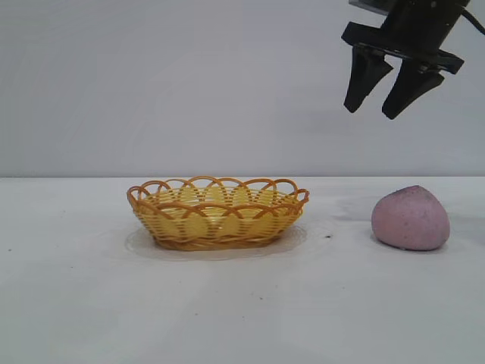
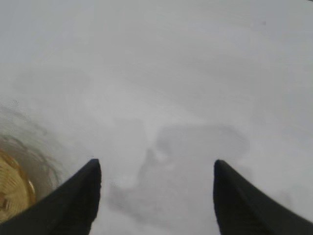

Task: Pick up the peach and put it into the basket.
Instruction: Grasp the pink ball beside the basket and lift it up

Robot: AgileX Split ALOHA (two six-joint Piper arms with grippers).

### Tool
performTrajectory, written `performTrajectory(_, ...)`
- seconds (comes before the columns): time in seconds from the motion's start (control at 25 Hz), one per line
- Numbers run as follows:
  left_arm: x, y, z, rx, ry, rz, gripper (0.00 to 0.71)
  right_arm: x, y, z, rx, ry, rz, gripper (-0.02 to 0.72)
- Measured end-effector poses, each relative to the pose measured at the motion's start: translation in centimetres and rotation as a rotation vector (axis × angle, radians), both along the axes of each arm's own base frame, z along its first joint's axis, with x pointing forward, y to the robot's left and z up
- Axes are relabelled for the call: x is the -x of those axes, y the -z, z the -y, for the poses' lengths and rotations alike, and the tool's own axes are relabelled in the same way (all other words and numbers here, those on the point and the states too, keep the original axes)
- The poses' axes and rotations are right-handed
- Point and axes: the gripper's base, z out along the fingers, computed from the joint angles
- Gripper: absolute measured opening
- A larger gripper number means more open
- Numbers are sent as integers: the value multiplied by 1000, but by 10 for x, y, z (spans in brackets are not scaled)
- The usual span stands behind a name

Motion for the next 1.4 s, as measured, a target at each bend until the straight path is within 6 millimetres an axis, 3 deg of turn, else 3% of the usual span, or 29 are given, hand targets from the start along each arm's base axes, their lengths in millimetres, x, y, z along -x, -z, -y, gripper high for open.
performTrajectory(0.56, 0, 0, 0, 0, 0, 0, 393, 20, 10, 10, 129, -6, -247, 472)
performTrajectory(0.6, 0, 0, 0, 0, 0, 0, 393, 22, 11, 11, 130, -3, -265, 427)
performTrajectory(0.68, 0, 0, 0, 0, 0, 0, 393, 26, 11, 11, 131, -3, -310, 417)
performTrajectory(0.72, 0, 0, 0, 0, 0, 0, 393, 28, 11, 10, 133, -10, -330, 368)
performTrajectory(0.76, 0, 0, 0, 0, 0, 0, 393, 30, 12, 9, 136, -18, -354, 344)
performTrajectory(1.2, 0, 0, 0, 0, 0, 0, 393, 49, 15, -28, 263, 10, -443, 358)
performTrajectory(1.4, 0, 0, 0, 0, 0, 0, 393, 46, 40, -31, 290, 15, -510, 358)
